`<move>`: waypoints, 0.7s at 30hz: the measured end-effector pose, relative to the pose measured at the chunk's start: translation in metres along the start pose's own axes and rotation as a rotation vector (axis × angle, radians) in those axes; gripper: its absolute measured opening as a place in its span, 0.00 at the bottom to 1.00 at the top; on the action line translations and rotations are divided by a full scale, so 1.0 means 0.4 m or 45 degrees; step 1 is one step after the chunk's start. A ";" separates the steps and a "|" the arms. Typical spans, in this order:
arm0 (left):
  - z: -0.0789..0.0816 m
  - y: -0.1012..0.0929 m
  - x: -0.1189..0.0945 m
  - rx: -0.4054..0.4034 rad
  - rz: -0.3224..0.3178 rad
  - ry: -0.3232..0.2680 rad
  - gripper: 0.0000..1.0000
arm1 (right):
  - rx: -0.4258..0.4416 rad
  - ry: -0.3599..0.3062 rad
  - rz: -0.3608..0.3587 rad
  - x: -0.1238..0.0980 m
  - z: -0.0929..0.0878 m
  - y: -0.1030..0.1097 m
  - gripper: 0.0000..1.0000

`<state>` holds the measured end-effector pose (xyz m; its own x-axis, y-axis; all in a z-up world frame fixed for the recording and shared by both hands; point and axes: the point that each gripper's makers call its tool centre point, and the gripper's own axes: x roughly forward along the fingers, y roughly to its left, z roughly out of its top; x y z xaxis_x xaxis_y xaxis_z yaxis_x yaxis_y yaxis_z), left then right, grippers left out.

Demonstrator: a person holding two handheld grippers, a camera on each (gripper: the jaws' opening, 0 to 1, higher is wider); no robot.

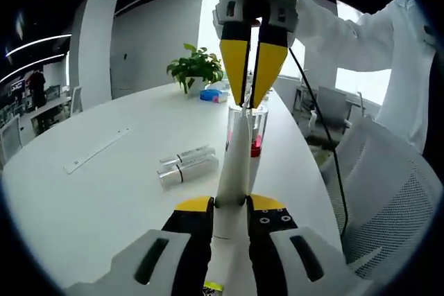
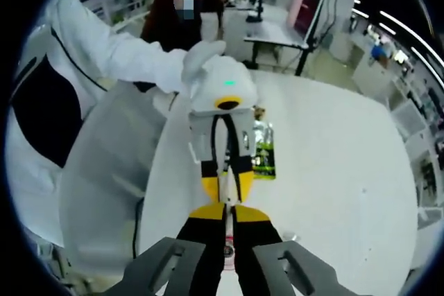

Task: Arrange the skincare products in the storage area until every visible bottle or jar stands upright without overlapping.

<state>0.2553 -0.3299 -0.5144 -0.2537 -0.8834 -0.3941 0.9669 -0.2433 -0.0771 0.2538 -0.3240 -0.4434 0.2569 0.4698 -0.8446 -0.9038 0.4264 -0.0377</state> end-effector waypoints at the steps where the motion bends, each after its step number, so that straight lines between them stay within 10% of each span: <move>1: 0.000 0.001 0.001 0.002 0.002 0.000 0.20 | -0.005 -0.002 -0.003 0.000 0.000 -0.002 0.00; 21: 0.004 -0.017 0.008 -0.017 -0.052 0.002 0.18 | 0.136 0.044 -0.014 -0.008 0.000 0.003 0.00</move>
<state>0.2477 -0.3315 -0.5135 -0.2932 -0.8721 -0.3918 0.9559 -0.2740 -0.1053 0.2518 -0.3250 -0.4409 0.2533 0.4383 -0.8624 -0.8587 0.5124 0.0083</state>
